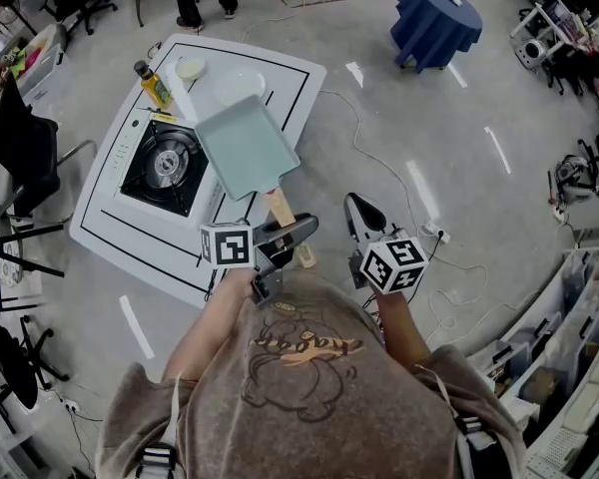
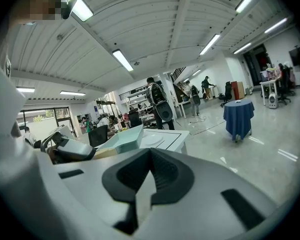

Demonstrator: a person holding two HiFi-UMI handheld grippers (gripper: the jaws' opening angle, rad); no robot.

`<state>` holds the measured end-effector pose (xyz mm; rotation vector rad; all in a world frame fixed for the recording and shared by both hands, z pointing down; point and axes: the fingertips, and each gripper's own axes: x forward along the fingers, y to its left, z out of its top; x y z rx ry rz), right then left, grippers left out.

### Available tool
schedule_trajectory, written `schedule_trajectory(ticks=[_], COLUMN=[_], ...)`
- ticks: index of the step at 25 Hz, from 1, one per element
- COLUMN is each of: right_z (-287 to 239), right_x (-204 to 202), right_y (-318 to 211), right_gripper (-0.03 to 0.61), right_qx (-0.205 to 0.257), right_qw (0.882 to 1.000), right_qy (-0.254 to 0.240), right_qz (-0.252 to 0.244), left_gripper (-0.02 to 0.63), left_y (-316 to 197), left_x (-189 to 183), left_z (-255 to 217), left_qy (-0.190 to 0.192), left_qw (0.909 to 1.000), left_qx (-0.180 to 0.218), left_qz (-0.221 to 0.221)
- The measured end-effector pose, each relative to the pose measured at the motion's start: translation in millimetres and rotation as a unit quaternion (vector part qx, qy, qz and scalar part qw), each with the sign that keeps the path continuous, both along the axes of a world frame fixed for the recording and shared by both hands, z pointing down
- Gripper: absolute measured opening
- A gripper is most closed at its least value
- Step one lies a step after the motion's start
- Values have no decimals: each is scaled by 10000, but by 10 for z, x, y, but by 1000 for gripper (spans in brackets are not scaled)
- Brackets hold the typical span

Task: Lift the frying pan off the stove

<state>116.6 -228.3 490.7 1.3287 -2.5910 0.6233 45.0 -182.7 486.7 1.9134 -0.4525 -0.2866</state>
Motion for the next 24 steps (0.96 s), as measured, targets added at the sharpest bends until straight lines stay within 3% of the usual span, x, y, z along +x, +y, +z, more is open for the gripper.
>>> schedule_trajectory(ticks=[24], right_z=[-5], right_x=[-11], right_y=[-35], right_gripper=[-2], right_qx=[-28], right_qw=[9999], right_qy=[-40], right_qz=[-107], left_gripper=[147], left_y=[-61], left_x=[-34], left_z=[10], left_qy=[-31], left_qw=[9999], left_qx=[-66], left_qz=[-104])
